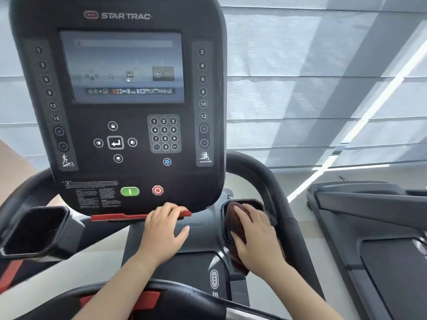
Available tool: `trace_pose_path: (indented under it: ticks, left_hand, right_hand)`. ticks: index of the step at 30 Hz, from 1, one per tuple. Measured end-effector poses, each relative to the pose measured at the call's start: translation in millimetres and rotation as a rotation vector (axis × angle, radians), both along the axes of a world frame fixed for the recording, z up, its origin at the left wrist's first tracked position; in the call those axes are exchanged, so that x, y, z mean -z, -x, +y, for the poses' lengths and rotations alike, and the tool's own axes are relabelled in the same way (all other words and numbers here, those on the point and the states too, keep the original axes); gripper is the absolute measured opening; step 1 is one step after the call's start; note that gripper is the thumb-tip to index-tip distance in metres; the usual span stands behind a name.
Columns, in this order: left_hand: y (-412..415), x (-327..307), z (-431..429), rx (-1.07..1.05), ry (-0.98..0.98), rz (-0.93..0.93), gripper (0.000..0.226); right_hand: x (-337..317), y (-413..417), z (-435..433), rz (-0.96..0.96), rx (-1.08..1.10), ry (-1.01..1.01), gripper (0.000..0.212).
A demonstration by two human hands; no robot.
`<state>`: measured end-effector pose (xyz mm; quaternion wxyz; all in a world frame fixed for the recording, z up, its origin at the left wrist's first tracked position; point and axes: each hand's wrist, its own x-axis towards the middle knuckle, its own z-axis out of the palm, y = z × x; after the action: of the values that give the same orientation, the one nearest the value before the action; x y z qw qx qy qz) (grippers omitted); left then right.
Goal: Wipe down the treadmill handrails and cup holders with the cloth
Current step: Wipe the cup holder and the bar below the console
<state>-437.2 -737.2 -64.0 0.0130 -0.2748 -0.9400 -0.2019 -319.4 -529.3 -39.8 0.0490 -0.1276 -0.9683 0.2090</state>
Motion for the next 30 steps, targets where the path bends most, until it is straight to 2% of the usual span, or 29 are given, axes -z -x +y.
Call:
trace_pose_path:
  ticks: [4,10,12,16,19,26,30]
  left_hand:
    - [0.9,1.4,-2.8,0.017,-0.006,-0.012,0.034]
    - [0.8,-1.5,-5.7,0.044,-0.020,-0.030,0.035]
    - [1.2,-2.3,-6.6,0.053,-0.022,-0.043,0.035]
    - [1.1,-4.8,-6.1,0.064,-0.030,-0.067,0.036]
    - [0.9,-5.1,-7.3,0.067,-0.030,-0.076,0.037]
    - [2.3,-4.0,-5.6,0.059,-0.035,-0.069,0.034]
    - [1.7,-4.3,-8.2,0.084,-0.032,-0.080,0.038]
  right_hand:
    - [1.5,18.2,-33.3,-0.117,-0.151,-0.208,0.057]
    - [10.0,22.7,-44.0,-0.285,-0.293,-0.474,0.071]
    - [12.2,20.7,-39.2,-0.277,-0.322,-0.457,0.072]
    - [3.6,35.7,-24.0,-0.193,-0.292,-0.327,0.055]
    - [6.7,23.8,-18.4,-0.159,-0.296,-0.250,0.055]
    - [8.7,24.0,-34.4,-0.193,-0.300,-0.379,0.056]
    - [11.6,13.0,-36.3,-0.132,-0.266,-0.371,0.068]
